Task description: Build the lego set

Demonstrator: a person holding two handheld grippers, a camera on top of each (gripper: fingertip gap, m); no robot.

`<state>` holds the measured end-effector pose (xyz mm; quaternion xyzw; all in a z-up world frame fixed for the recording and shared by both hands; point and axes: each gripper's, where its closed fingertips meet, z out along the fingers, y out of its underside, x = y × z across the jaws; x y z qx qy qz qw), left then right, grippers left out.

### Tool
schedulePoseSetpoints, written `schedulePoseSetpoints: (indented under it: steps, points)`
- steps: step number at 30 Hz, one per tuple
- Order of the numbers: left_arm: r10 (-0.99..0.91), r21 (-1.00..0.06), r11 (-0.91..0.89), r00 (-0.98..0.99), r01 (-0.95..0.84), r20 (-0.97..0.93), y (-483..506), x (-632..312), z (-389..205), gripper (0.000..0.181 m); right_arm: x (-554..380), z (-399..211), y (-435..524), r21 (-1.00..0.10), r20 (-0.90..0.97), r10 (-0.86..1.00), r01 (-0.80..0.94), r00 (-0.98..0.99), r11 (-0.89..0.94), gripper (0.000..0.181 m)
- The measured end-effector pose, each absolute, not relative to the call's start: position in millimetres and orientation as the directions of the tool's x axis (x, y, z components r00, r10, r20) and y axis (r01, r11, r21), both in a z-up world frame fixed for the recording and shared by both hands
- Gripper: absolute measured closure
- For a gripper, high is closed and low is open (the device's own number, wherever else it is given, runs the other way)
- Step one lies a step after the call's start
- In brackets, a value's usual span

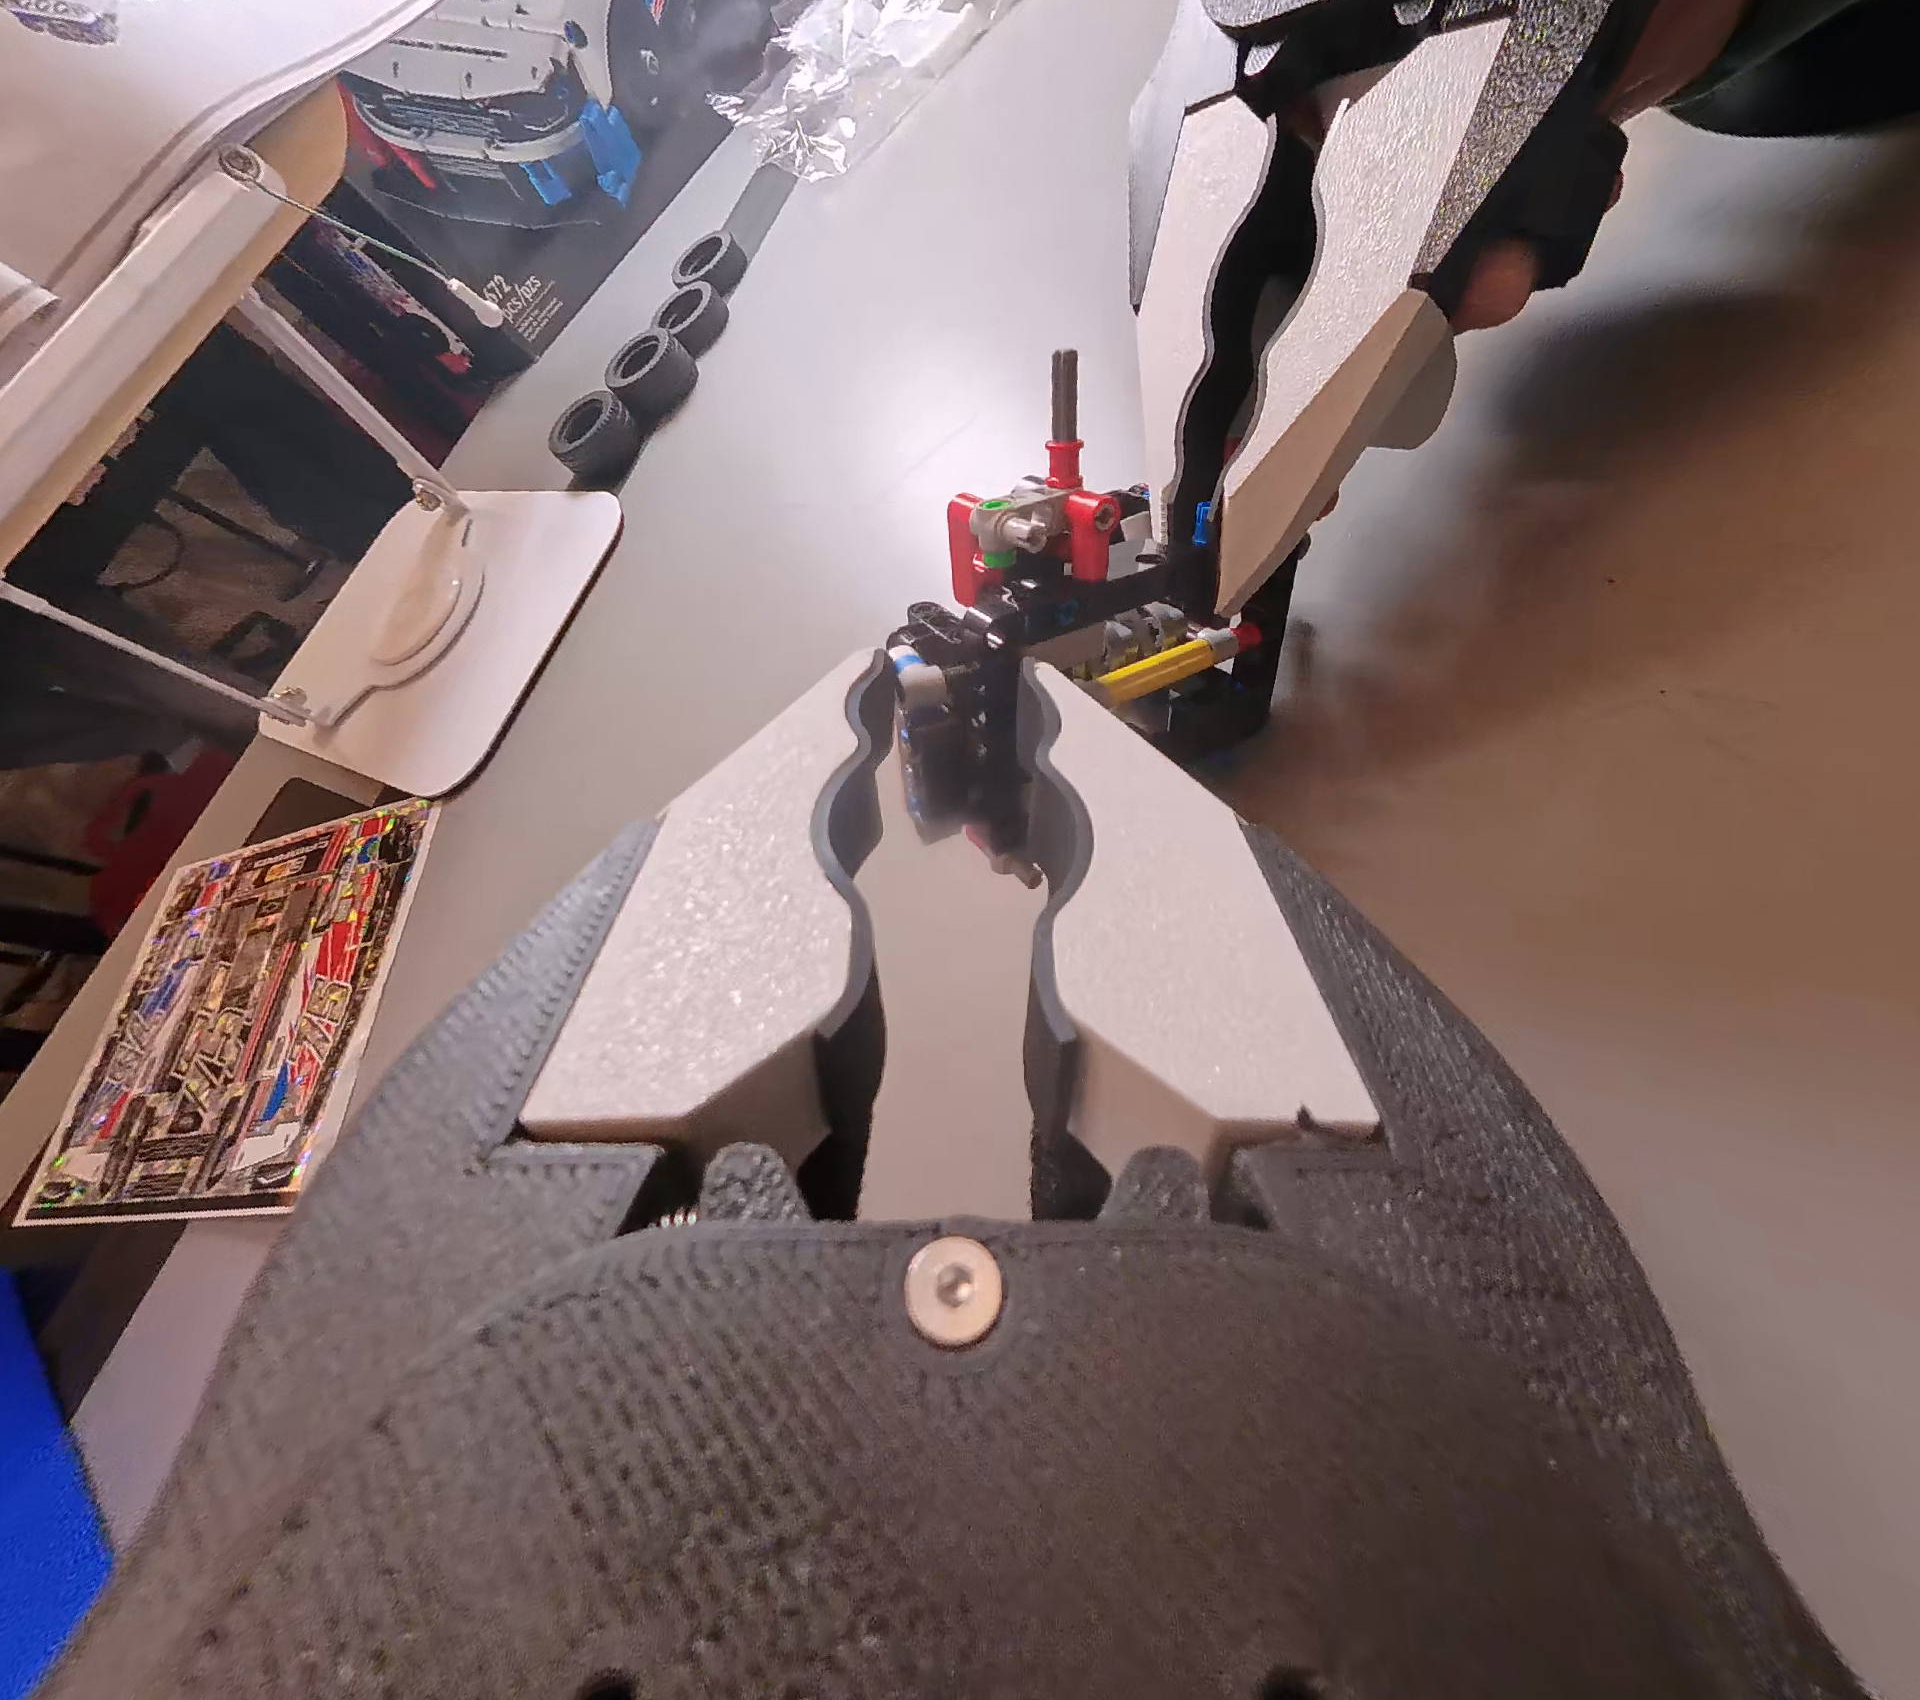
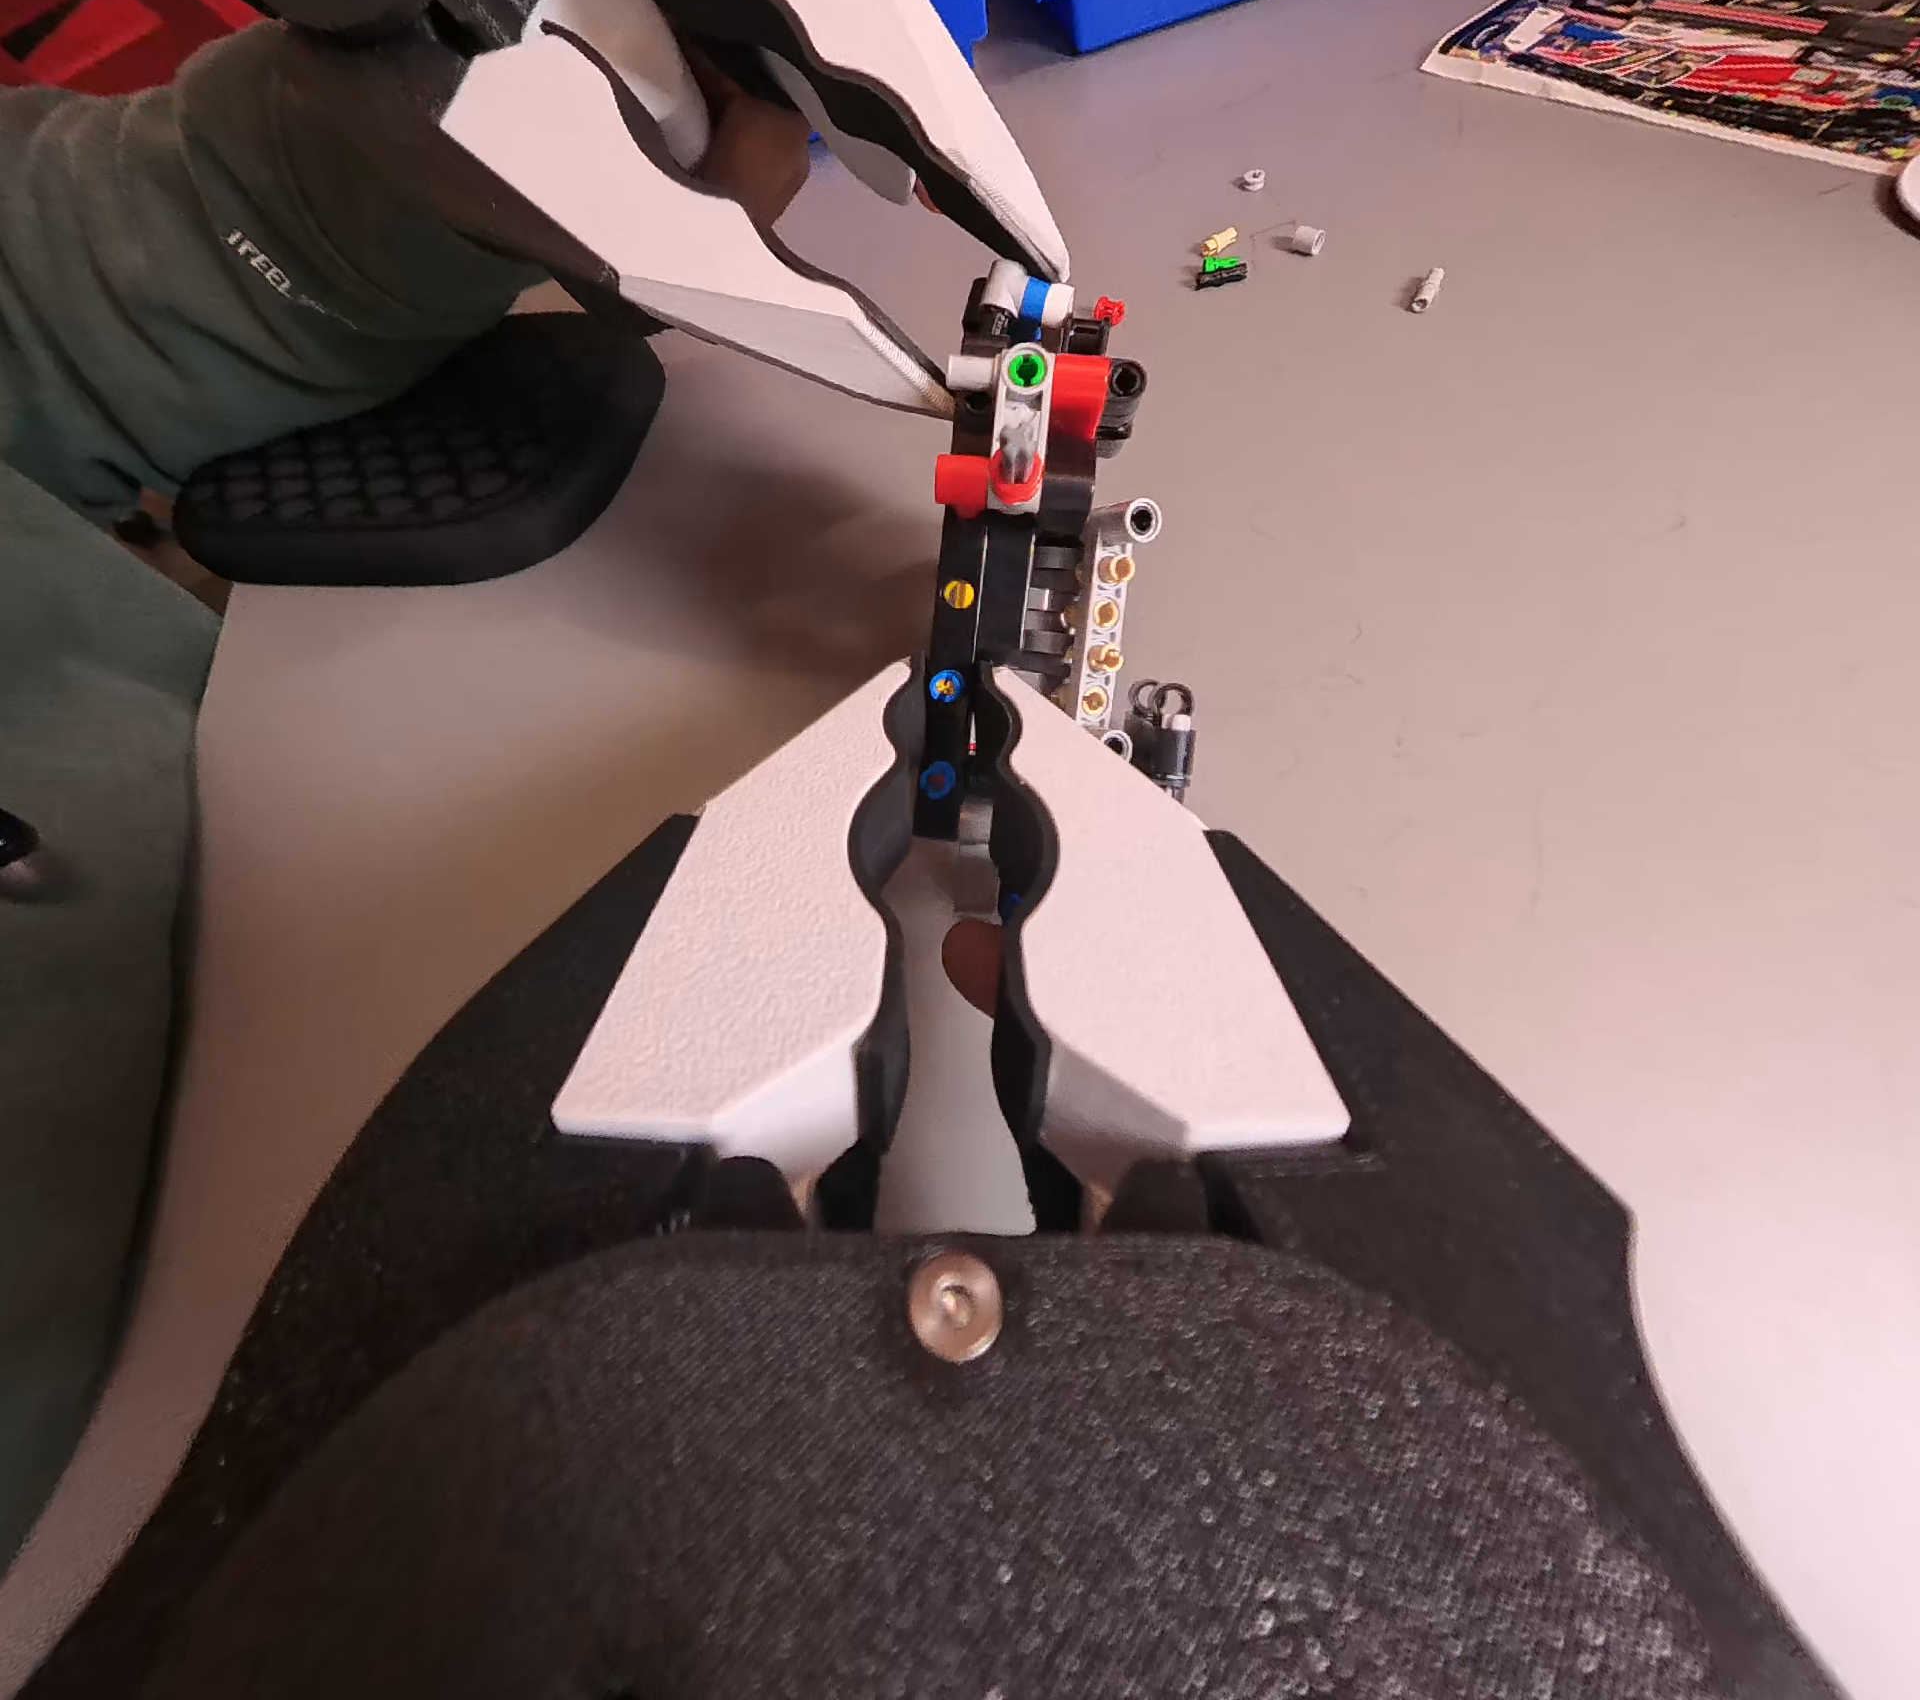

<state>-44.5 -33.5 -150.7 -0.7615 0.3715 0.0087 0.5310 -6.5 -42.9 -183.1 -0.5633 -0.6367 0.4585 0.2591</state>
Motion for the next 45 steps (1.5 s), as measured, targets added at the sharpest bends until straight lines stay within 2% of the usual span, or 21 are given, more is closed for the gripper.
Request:
schedulePoseSetpoints:
  steps: [20, 24, 29, 32, 40, 45]
  points:
    - [-0.469, -0.746, -0.14, 0.707, -0.651, -0.529, -33, -39, -147, 0.16, -4, -185, -40, -0.876, -0.131, 0.961, 0.482, -0.242, 0.002, 0.175]
    - [-0.51, -0.79, -0.124, 0.722, -0.6, -0.468, -36, -37, -144, 0.16, -3, -186, -39, -0.882, -0.138, 0.955, 0.472, -0.262, 0.002, 0.175]
    - [-0.6, -0.9, -0.128, 0.755, -0.417, -0.264, -46, -38, -127, 0.16, -2, -185, -46, -0.892, -0.116, 0.94, 0.45, -0.32, 0.043, 0.175]
    - [-0.669, -0.906, -0.184, 0.724, -0.382, -0.169, -54, -41, -133, 0.156, -2, -185, -48, -0.896, -0.114, 0.934, 0.442, -0.337, 0.05, 0.175]
    - [-0.697, -0.895, -0.196, 0.699, -0.401, -0.161, -58, -40, -142, 0.168, 0, -186, -55, -0.902, -0.079, 0.92, 0.42, -0.385, 0.098, 0.175]
    - [-0.674, -0.864, -0.182, 0.699, -0.469, -0.237, -57, -41, -142, 0.173, 0, -185, -57, -0.903, -0.062, 0.916, 0.413, -0.397, 0.118, 0.174]
